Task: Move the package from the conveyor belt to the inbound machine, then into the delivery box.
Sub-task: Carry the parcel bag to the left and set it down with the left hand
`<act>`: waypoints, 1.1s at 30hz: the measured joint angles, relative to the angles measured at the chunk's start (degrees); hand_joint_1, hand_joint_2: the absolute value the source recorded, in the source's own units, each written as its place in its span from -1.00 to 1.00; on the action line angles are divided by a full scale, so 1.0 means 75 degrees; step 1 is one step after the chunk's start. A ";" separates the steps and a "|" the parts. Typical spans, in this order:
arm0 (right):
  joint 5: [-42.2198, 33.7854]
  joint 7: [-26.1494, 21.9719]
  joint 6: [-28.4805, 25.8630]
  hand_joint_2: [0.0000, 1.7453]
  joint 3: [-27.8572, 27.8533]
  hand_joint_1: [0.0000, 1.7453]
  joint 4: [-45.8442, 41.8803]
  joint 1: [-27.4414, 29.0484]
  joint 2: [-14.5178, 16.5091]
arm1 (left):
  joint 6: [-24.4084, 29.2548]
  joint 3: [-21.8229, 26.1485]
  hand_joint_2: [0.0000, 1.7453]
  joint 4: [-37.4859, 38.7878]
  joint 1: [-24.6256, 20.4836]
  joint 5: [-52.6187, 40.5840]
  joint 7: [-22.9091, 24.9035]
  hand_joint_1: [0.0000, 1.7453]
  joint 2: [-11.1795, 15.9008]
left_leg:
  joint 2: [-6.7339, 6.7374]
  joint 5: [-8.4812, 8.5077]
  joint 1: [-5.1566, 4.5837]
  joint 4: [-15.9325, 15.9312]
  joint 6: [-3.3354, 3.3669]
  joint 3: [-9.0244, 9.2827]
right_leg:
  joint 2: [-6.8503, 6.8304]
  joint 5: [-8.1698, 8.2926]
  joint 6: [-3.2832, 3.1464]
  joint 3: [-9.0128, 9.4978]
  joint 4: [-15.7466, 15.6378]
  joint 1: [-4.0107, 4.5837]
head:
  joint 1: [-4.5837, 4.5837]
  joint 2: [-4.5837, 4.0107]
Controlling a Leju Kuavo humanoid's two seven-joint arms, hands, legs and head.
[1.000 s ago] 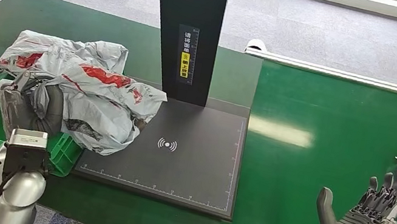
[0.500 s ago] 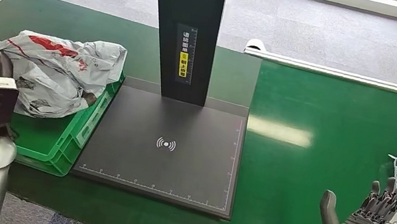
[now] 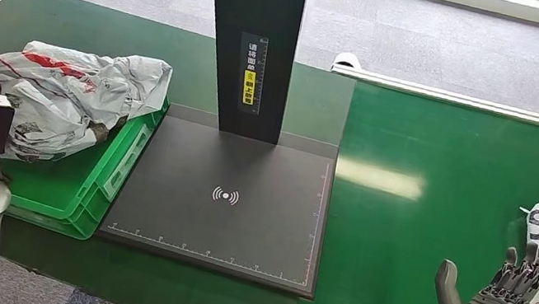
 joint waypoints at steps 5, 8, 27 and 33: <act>0.0000 0.0000 0.0000 1.00 0.0000 -1.00 0.0000 0.0000 -0.0007 | 0.0005 0.0011 1.00 0.0055 -0.0015 0.0000 -0.0002 1.00 0.0001 | 0.0000 0.0000 0.0001 0.0000 -0.0001 0.0000 | 0.0000 0.0000 0.0000 0.0000 0.0001 0.0001 | 0.0000 0.0000; 0.0000 0.0000 0.0000 1.00 0.0000 -1.00 0.0000 0.0000 -0.0008 | 0.0005 0.0016 1.00 0.0066 -0.0018 0.0000 -0.0002 1.00 0.0001 | 0.0000 0.0000 0.0001 0.0000 0.0000 -0.0001 | 0.0000 0.0000 0.0000 0.0000 0.0001 0.0001 | 0.0000 0.0000; -0.0026 -0.0001 -0.0117 1.00 -0.0073 -1.00 0.0000 -0.0002 -0.0008 | -0.1812 -0.0138 1.00 0.0547 -0.0027 0.0698 0.0605 -1.00 0.0042 | 0.0008 0.0001 -0.0001 0.0000 -0.0001 0.0001 | 0.0005 0.0002 -0.0002 0.0001 0.0001 -0.0001 | 0.0001 0.0000; -0.0019 0.0007 -0.0105 1.00 -0.0101 -1.00 0.0000 -0.0004 -0.0005 | -0.1815 -0.0200 1.00 0.0666 -0.0029 0.0640 0.0556 -1.00 0.0031 | 0.0005 0.0000 -0.0001 0.0000 -0.0001 0.0000 | 0.0003 0.0001 -0.0002 0.0000 0.0001 -0.0001 | 0.0001 0.0000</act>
